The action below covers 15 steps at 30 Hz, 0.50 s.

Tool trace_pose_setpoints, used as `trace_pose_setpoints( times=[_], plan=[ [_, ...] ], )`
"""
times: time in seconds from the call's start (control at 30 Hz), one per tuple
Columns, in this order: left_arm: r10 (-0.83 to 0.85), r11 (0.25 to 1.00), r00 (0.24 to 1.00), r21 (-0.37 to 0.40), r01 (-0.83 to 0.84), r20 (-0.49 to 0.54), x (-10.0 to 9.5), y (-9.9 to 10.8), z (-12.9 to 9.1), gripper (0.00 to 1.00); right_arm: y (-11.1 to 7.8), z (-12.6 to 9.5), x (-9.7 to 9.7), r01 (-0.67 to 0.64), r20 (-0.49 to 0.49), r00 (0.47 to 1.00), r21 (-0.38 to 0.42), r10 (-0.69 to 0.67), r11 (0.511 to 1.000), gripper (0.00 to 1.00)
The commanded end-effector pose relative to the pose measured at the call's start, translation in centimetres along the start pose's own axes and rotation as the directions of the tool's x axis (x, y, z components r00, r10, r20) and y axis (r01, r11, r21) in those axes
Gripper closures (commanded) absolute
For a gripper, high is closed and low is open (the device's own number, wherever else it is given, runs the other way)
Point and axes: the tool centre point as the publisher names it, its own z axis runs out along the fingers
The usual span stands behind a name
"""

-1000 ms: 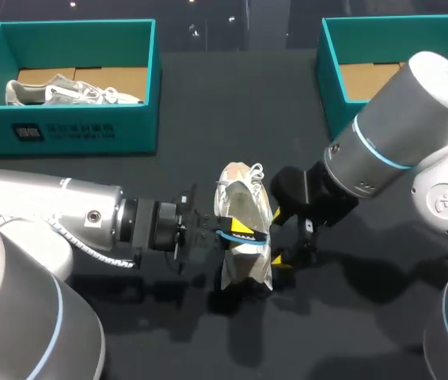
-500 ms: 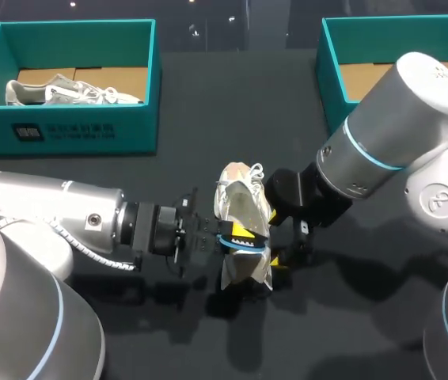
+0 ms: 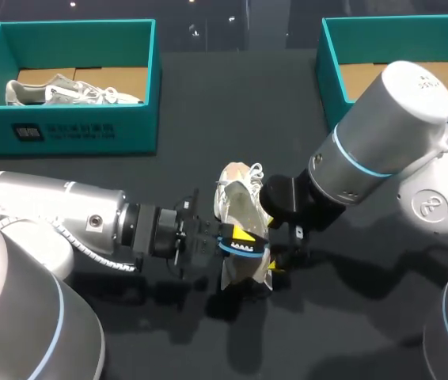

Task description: Take the shoe out of the shoebox, open the shoe tongue, remove and reinsert the insole, then place the shoe into the shoebox

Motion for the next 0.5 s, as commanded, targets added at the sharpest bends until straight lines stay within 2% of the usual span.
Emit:
trace_pose_setpoints(
  times=[0.03,0.5],
  plan=[
    [-0.001,1.0,1.0,0.003,0.001,-0.006,0.17,0.14,0.24,1.0,-0.2,0.57,-0.13,-0.001,0.001,1.0,0.0,0.001,1.0,0.0],
    [0.019,0.999,1.0,0.029,-0.018,-0.021,0.7,-0.35,0.62,1.0,-0.41,1.07,-0.41,0.009,-0.003,1.0,0.0,-0.009,1.0,0.0]
  ],
)
